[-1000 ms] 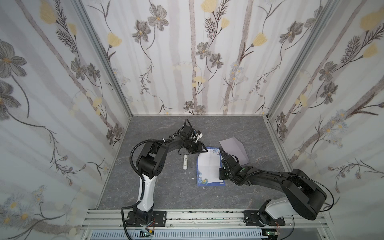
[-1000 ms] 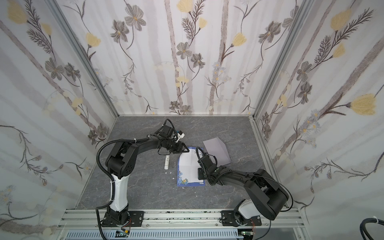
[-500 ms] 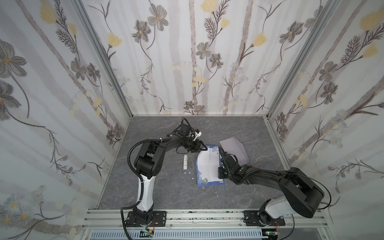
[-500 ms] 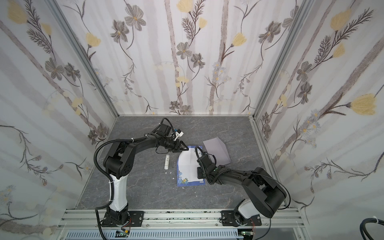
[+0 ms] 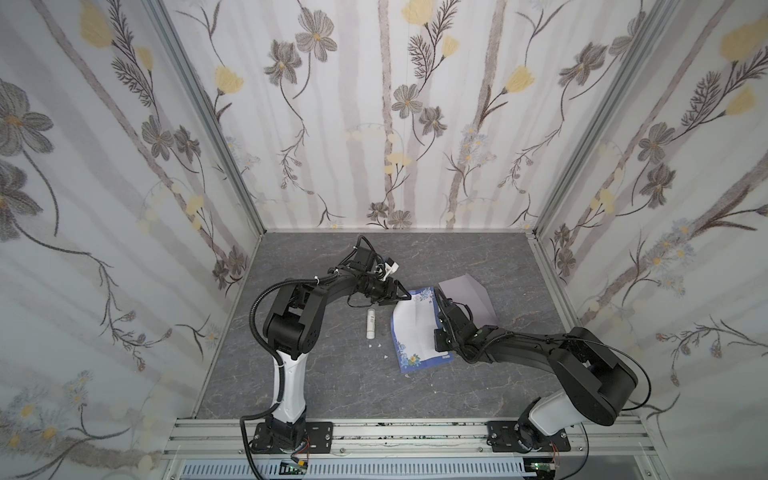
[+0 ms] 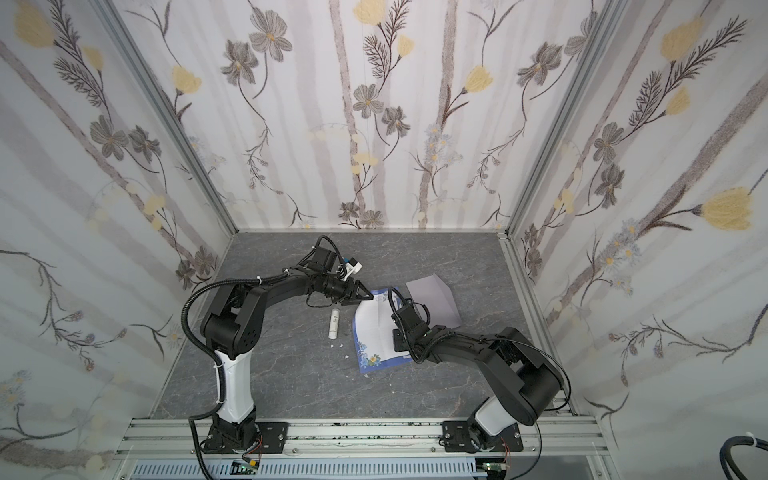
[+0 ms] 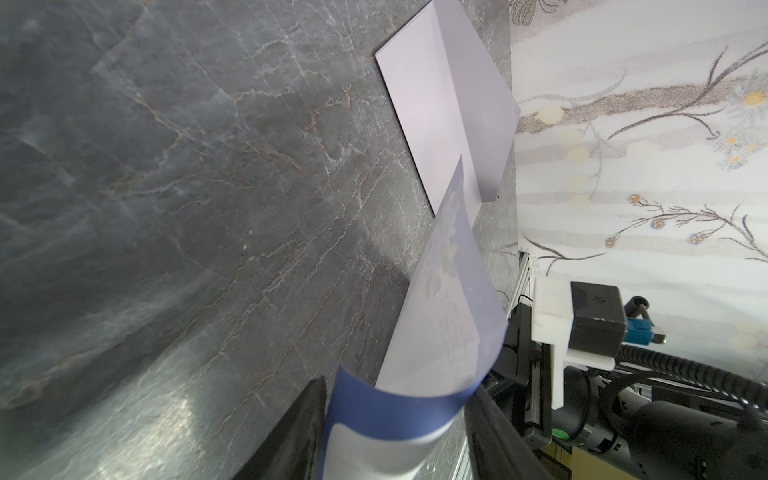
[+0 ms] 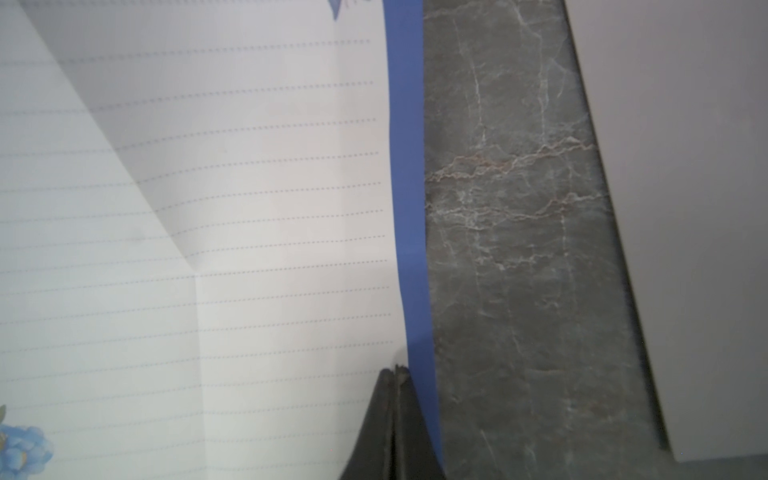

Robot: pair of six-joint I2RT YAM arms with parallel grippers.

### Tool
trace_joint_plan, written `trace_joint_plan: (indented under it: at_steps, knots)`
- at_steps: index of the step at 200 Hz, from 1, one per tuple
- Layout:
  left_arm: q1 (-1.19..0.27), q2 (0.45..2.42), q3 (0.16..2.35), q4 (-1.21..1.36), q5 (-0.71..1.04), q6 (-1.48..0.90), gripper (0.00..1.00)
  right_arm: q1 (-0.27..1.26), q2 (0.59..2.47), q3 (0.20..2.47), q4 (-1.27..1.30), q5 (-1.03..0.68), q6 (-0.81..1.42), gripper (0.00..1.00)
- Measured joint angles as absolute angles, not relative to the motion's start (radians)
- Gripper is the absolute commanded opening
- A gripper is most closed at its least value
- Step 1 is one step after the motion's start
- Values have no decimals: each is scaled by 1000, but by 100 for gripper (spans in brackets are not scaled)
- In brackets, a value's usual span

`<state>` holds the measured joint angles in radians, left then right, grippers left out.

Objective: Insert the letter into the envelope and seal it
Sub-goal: 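Lift the letter's near edge with the left gripper and fold it toward the right gripper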

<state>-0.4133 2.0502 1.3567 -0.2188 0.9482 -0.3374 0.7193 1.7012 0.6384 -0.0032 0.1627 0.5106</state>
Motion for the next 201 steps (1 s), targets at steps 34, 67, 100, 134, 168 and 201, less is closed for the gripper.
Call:
trace_joint_plan:
  at_steps: [34, 67, 100, 134, 168, 201]
  knots:
    - [-401, 2043, 1348, -215, 974, -340, 56, 716, 1709, 645, -1, 168, 495, 0]
    - [-384, 2036, 1343, -208, 991, -345, 56, 715, 1716, 648, 6, 176, 488, 0]
    - [-376, 2032, 1334, -202, 1000, -350, 56, 714, 1722, 653, 10, 183, 485, 0]
    - [-376, 2030, 1323, -189, 1023, -361, 56, 714, 1724, 656, 8, 184, 477, 0]
    - [-374, 2025, 1321, -173, 1061, -366, 57, 713, 1726, 657, 7, 186, 472, 0]
    - [-371, 2016, 1311, -146, 1098, -375, 57, 712, 1727, 661, 6, 186, 470, 0]
